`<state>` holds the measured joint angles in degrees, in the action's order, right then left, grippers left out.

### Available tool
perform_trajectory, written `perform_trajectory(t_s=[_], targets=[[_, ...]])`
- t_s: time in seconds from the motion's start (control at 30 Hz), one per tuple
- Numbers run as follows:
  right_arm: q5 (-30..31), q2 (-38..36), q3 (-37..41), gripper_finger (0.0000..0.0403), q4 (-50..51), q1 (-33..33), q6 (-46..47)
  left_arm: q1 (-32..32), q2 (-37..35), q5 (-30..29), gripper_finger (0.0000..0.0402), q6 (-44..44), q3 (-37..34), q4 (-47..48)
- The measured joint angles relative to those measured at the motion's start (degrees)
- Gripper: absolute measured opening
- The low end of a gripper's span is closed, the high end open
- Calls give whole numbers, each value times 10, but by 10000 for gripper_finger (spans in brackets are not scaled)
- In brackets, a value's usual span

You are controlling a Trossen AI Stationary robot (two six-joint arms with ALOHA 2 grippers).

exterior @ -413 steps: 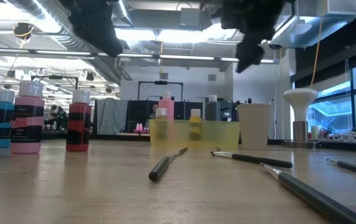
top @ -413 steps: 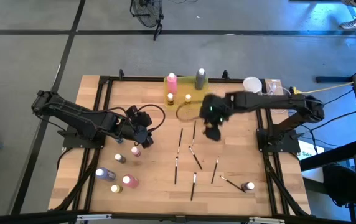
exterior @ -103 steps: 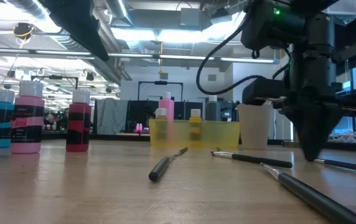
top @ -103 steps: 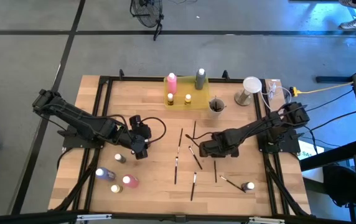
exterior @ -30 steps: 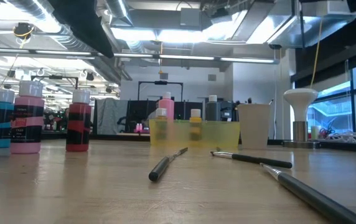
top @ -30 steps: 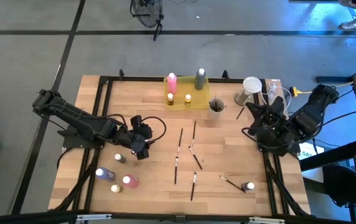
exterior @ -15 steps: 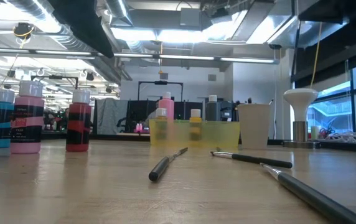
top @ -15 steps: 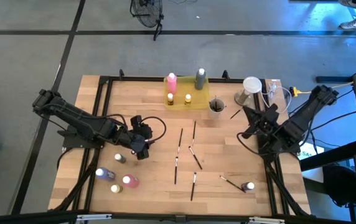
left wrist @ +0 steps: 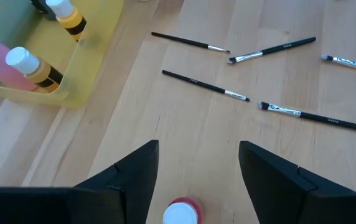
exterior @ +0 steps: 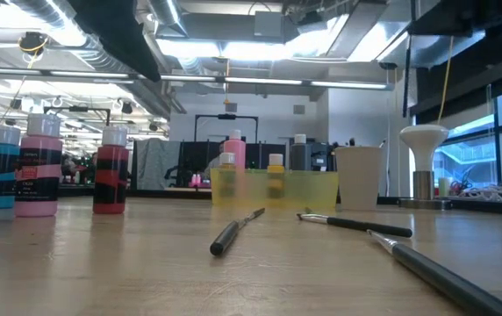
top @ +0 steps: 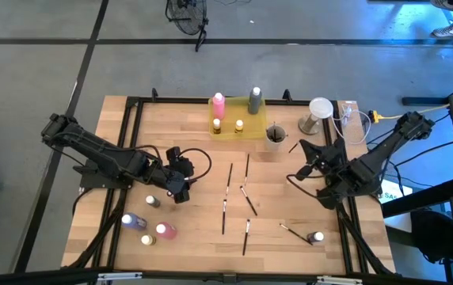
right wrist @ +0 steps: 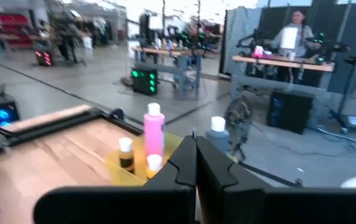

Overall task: Pick & Place Paint Supplies
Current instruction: Put the silver paint brush into the white cup

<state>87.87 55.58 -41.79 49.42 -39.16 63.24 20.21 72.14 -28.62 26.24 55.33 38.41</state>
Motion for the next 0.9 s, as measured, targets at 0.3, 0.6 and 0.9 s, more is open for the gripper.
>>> perform_trajectory(t_s=[0.3,0.6,0.9], targets=[[-16,22,0,0,-104,79,-59,0,0,0,218,0,0,-1],[-105,68,0,0,-344,215,-262,0,0,0,219,0,0,-1],[-166,83,0,0,-431,283,-371,0,0,0,219,0,0,-1]])
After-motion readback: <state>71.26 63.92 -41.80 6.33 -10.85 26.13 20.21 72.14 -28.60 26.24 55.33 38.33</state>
